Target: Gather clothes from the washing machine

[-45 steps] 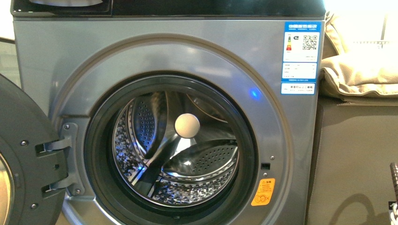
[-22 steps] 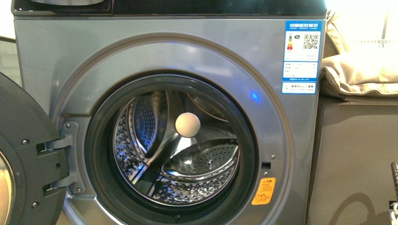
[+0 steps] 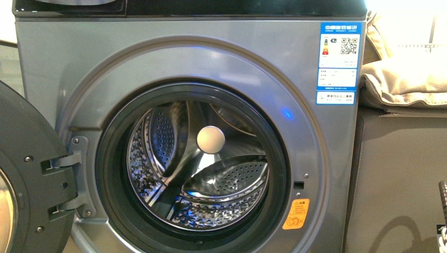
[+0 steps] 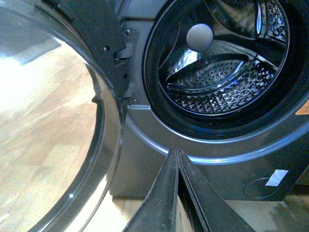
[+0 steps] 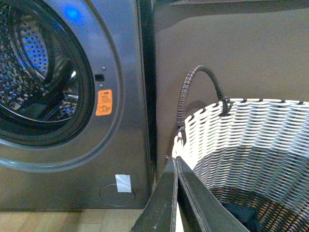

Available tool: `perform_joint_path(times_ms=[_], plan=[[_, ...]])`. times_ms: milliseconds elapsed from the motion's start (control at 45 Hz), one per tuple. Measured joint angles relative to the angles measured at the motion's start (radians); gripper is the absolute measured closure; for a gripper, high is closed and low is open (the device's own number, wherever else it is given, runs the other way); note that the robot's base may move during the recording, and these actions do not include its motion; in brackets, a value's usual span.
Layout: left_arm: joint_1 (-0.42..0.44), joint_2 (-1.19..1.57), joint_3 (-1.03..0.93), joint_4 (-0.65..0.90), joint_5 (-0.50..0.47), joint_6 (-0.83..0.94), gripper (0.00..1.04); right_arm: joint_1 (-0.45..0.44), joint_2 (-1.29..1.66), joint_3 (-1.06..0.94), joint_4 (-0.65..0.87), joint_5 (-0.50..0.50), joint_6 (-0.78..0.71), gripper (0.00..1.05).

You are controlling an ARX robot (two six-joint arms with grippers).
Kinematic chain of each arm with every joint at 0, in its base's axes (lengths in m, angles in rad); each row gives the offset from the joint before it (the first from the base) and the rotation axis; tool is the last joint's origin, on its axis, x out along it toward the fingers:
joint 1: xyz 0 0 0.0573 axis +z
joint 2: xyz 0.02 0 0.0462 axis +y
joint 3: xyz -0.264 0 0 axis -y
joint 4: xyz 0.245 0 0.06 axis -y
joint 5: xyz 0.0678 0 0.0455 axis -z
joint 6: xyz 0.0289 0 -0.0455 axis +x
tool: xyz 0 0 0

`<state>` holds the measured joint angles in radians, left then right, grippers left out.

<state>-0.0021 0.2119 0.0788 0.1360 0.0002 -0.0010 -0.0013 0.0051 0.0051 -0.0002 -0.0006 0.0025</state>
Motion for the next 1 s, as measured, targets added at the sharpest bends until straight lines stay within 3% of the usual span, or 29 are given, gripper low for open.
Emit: perform_joint_path(times_ms=[178,933,1000], plan=[[0.000,-0.138,-0.026,-0.137,0.000,0.000,1.01,0.000,0.000,0.000,0.000,0.000,0.000,1.02],[0.000,-0.208,-0.070,-0.137,0.000,0.000,1.01,0.000,-0.001,0.000,0.000,0.000,0.000,1.02],[0.000,-0.208,-0.070,-0.137,0.000,-0.001,0.92,0.000,-0.001,0.000,0.000,0.000,-0.001,1.02]])
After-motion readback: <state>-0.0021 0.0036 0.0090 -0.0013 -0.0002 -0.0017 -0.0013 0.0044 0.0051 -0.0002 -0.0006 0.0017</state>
